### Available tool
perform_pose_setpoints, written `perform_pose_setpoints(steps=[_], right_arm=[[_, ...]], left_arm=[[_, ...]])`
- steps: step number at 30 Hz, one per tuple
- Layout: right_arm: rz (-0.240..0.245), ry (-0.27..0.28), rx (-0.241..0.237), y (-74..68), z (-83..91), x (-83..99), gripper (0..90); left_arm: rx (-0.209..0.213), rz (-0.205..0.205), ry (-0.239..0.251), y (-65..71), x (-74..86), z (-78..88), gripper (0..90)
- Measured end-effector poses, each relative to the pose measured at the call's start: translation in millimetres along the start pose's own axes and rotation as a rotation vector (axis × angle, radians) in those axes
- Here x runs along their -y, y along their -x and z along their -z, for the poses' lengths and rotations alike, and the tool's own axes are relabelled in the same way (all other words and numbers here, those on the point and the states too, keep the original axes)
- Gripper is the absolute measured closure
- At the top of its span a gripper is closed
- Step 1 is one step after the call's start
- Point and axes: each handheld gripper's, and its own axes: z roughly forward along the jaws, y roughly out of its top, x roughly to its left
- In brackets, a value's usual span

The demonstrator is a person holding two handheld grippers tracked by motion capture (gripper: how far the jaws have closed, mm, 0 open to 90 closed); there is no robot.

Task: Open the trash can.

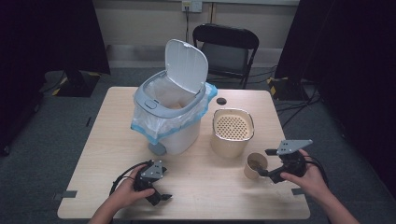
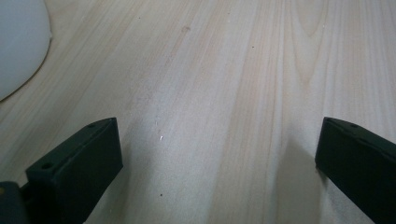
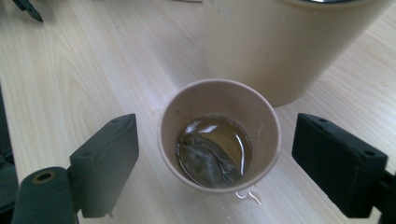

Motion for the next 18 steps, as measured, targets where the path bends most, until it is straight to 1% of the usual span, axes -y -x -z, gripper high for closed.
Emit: perform_pose_setpoints(steps=[5,12,18], right_arm=[[-0.024,0.018,-0.008,3.0,-1.7,9.3,14.1],[-0.039,0.023,-0.01,3.6,-4.8,16.5,14.1],[-0.05,0.039,-0.011,4.6,-8.6,22.1,14.1]], left_arm=[[0.0,0.0,0.0,0.0,0.0,0.0,0.0],[0.0,0.0,0.0,-0.1,0.0,0.0,0.0],[0.0,0.0,0.0,0.0,0.0,0.0,0.0]])
